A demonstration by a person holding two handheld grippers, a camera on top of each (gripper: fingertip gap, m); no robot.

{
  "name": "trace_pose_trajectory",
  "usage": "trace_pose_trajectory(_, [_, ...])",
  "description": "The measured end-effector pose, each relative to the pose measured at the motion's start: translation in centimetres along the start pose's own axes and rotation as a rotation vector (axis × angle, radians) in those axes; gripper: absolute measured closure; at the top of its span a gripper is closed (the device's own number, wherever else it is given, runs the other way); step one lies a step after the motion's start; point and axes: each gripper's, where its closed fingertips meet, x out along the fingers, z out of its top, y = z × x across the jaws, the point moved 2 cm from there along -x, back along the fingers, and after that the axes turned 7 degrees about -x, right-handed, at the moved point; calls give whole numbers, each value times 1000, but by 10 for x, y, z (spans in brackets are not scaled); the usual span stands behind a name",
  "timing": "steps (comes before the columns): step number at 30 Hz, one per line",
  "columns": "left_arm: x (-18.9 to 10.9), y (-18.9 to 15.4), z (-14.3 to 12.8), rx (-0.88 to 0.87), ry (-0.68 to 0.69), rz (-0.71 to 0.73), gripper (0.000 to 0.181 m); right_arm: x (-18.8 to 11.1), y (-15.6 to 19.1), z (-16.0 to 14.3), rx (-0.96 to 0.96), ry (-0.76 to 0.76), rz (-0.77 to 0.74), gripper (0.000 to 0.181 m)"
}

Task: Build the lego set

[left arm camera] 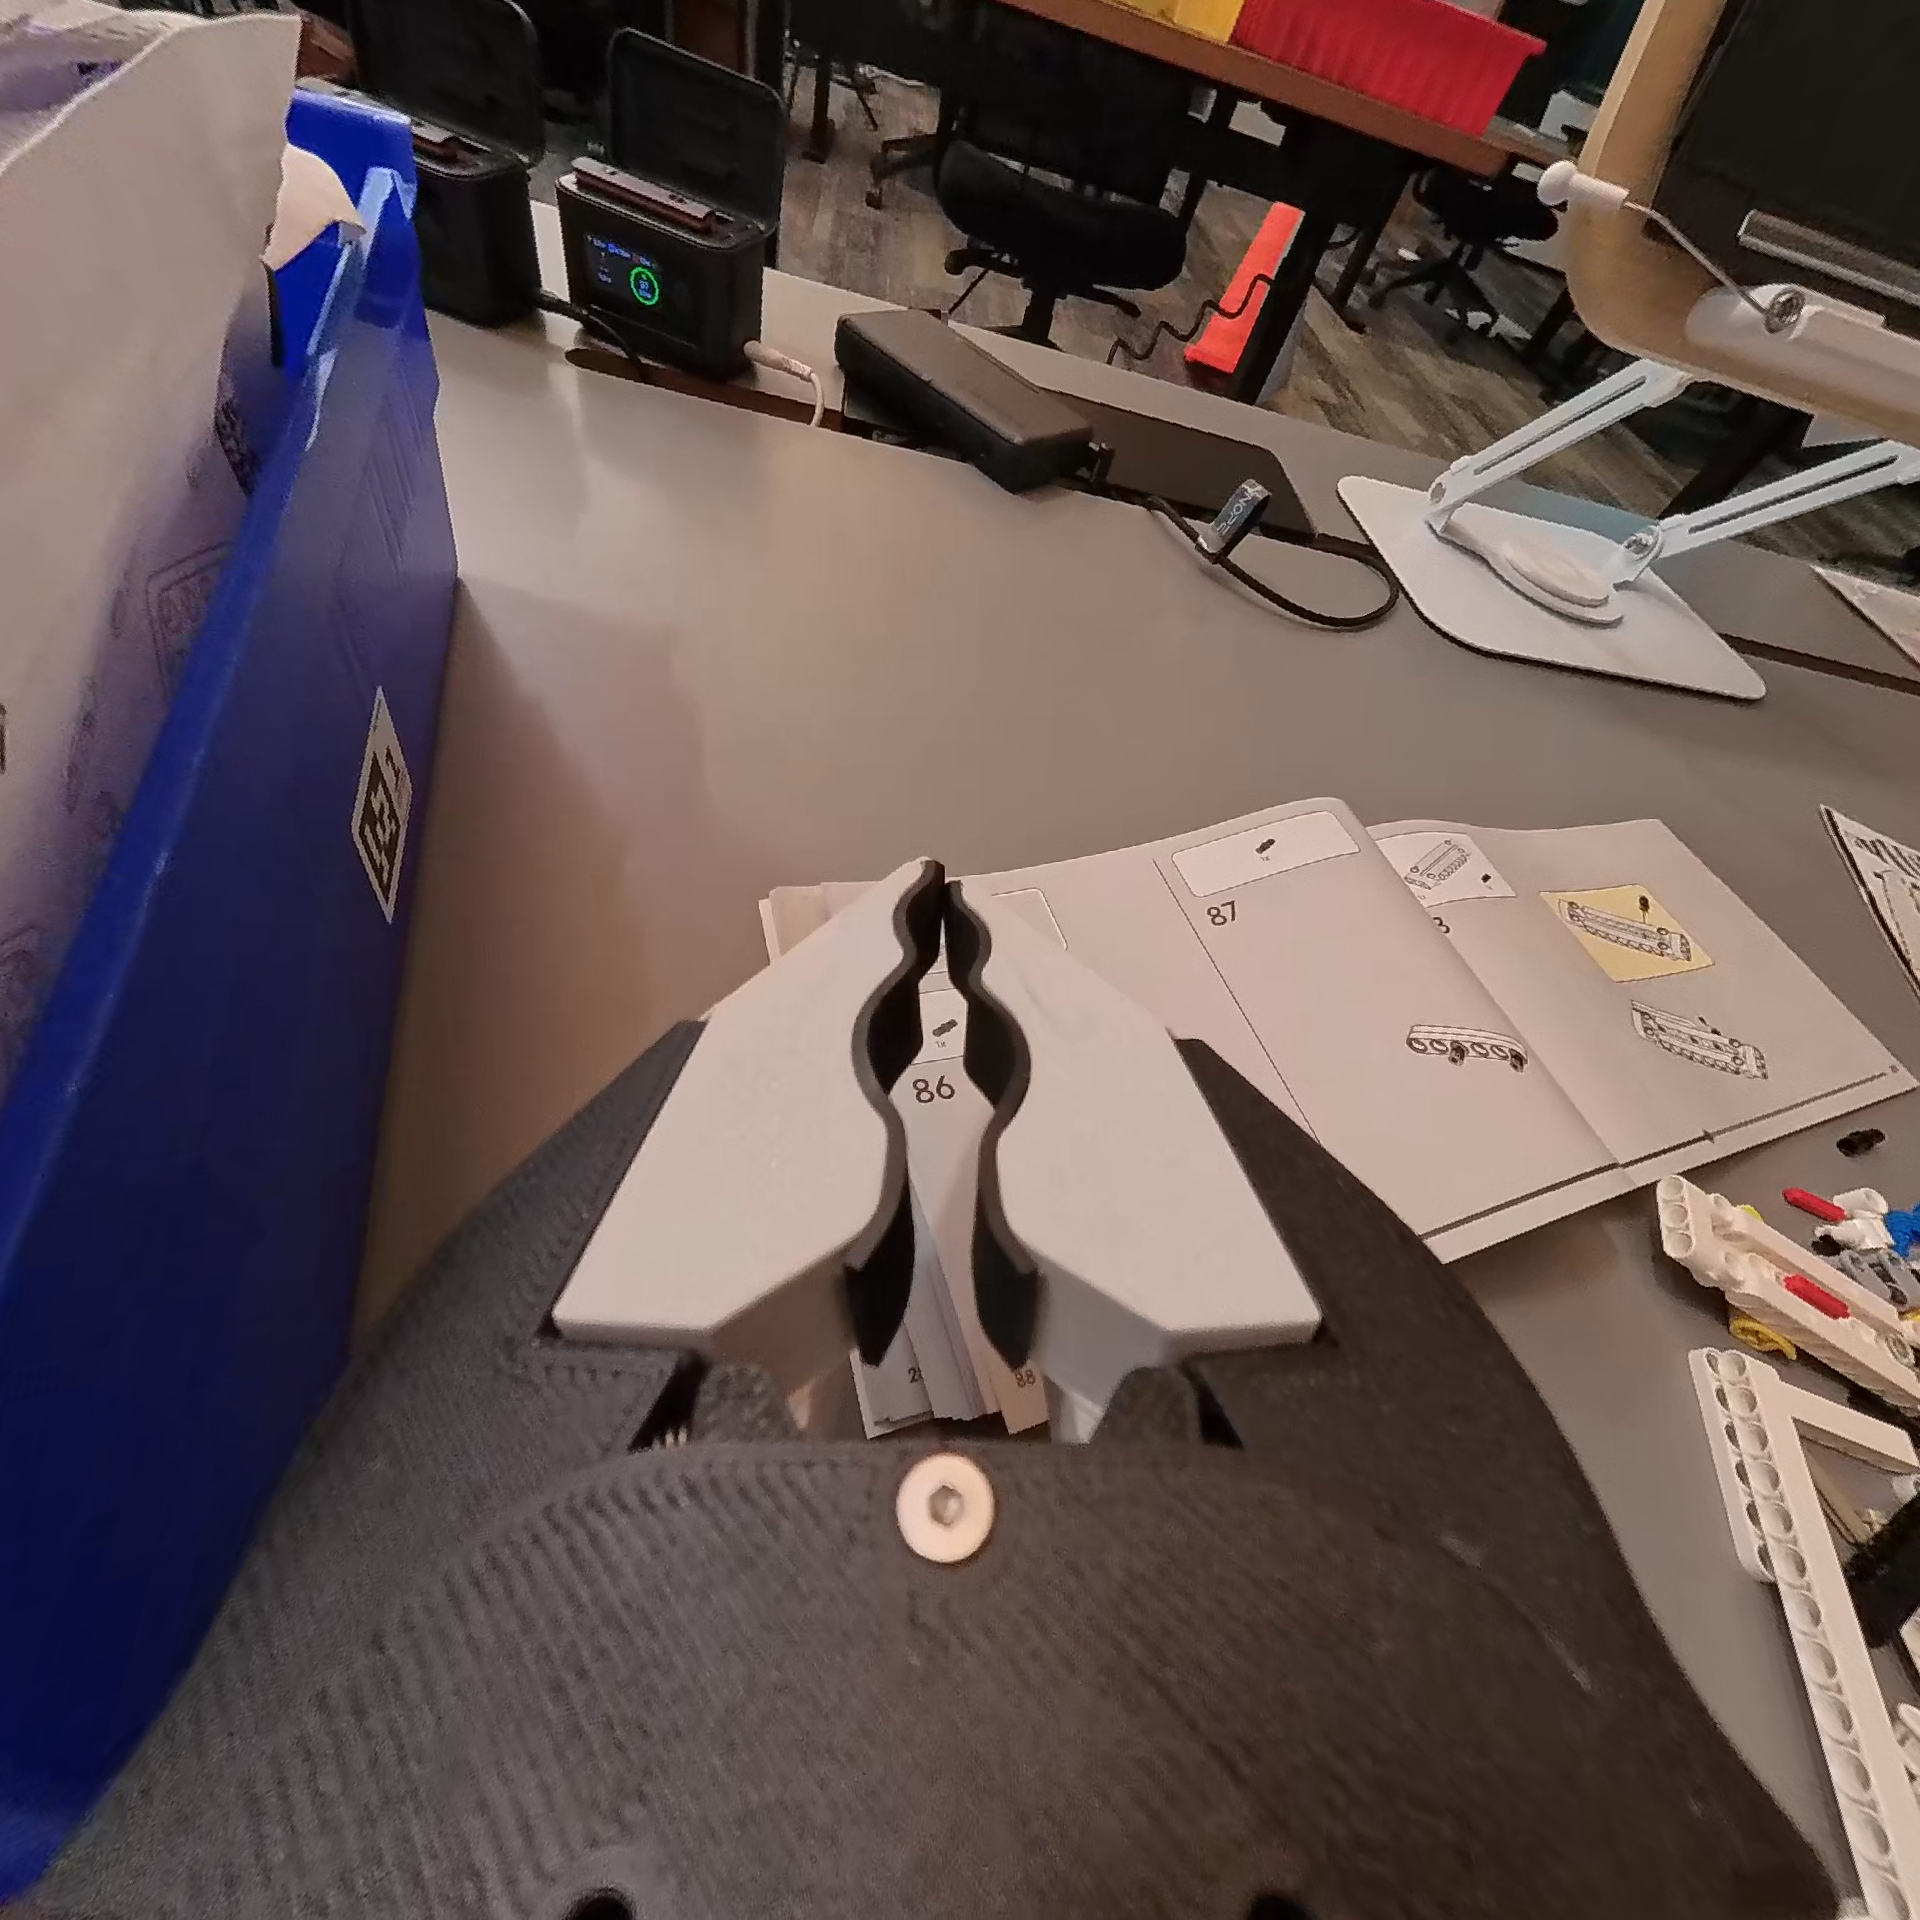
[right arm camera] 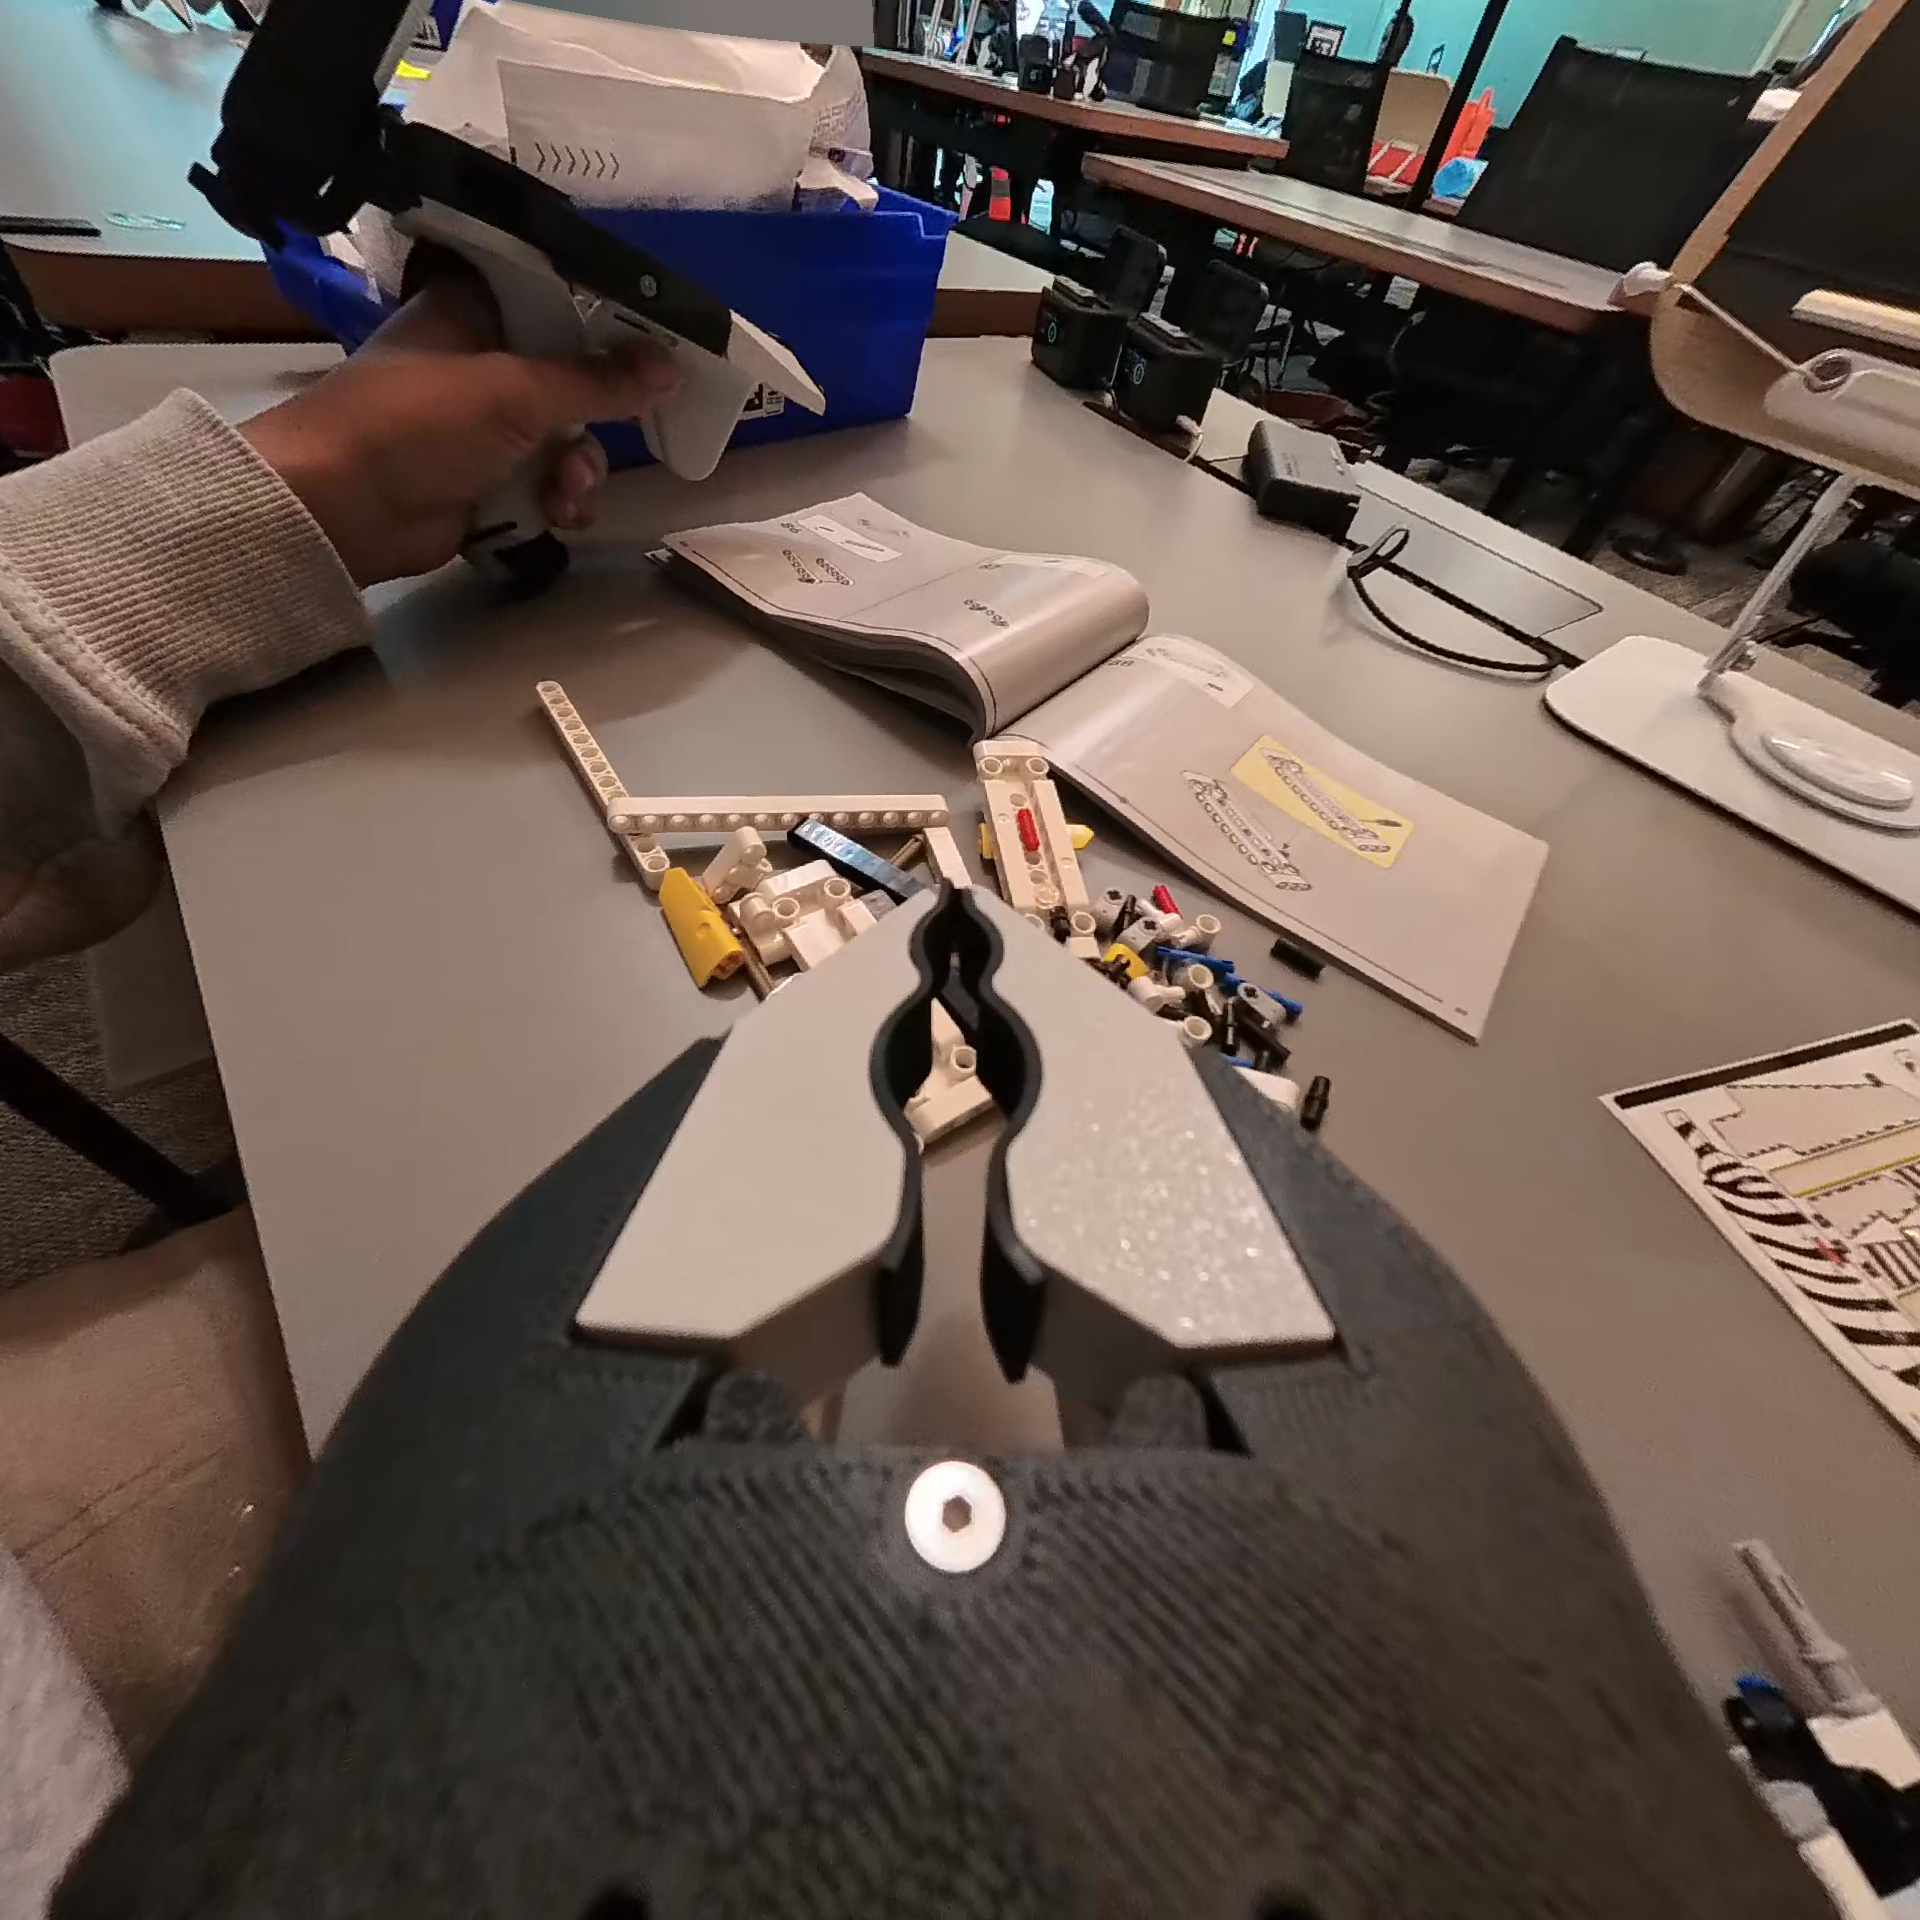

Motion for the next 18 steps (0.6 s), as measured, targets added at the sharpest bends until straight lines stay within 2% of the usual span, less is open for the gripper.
trace_pose_trajectory(1, [0, 0, 0, -1, 0, -1, 181, 0, 0, 0, 1, 1, 0, 181])
trace_pose_trajectory(18, [0, 0, 0, -7, 5, -8, 181, 3, 1, -3, -6, 28, 1, 181])
